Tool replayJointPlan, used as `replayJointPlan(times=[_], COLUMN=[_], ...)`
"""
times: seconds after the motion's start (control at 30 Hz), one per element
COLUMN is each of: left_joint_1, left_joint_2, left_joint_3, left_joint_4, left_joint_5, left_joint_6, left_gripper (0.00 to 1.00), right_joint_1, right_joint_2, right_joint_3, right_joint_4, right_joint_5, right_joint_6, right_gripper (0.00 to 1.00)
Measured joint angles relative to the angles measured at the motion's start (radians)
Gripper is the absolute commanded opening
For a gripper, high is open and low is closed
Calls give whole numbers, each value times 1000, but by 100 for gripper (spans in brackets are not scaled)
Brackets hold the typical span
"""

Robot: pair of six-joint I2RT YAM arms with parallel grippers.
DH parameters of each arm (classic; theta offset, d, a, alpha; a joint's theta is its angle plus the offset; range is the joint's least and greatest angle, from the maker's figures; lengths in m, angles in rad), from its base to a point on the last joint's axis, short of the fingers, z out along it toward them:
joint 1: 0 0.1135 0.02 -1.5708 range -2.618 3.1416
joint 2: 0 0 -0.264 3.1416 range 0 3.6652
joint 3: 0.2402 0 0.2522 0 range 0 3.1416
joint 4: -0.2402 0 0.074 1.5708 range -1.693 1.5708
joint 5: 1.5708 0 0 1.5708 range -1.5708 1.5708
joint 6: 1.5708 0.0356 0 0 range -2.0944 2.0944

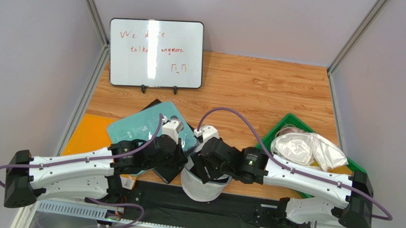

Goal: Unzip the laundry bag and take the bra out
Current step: Unzip the laundry bag at the center of the board.

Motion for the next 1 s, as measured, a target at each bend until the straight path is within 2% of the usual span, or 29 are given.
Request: replayJointPlan(times=[0.07, 0.17, 0.2, 0.27, 0.3, 0.33, 0.4, 0.63, 0.8, 1.0], left_joint_1=[0, 0, 0, 0, 0, 0, 0, 2, 64, 141], left_joint_2=[0, 0, 0, 0, 0, 0, 0, 19, 48, 175], left_joint_3=[-1, -2, -2, -2, -2, -2, -2, -2, -6, 57], left_joint_4=[0, 0, 1, 0, 1, 1, 1, 22, 87, 144], left_joint_5=[0, 0, 0, 0, 0, 0, 0, 2, 47, 105], left_joint_6=[-1, -1, 0, 0, 0, 0, 0, 0, 15, 92], left_gripper=[0, 0, 0, 0, 0, 0, 0, 0, 0, 0], right_joint_1=[15, 26, 26, 26, 28, 28, 29, 30, 16, -105], right_joint_2=[16, 35, 42, 51, 52, 54, 56, 56, 51, -4], right_joint_3=[11, 18, 18, 18, 18, 18, 19, 27, 30, 49], right_joint_4=[-2, -3, -3, -5, -5, -6, -8, -20, -27, -37], right_joint_5=[8, 12, 14, 15, 15, 16, 18, 49, 78, 84], right_joint_6=[-1, -5, -4, -5, -9, -8, -10, -12, -20, -72], right_gripper=[65, 53, 43, 32, 17, 8, 0, 0, 0, 0])
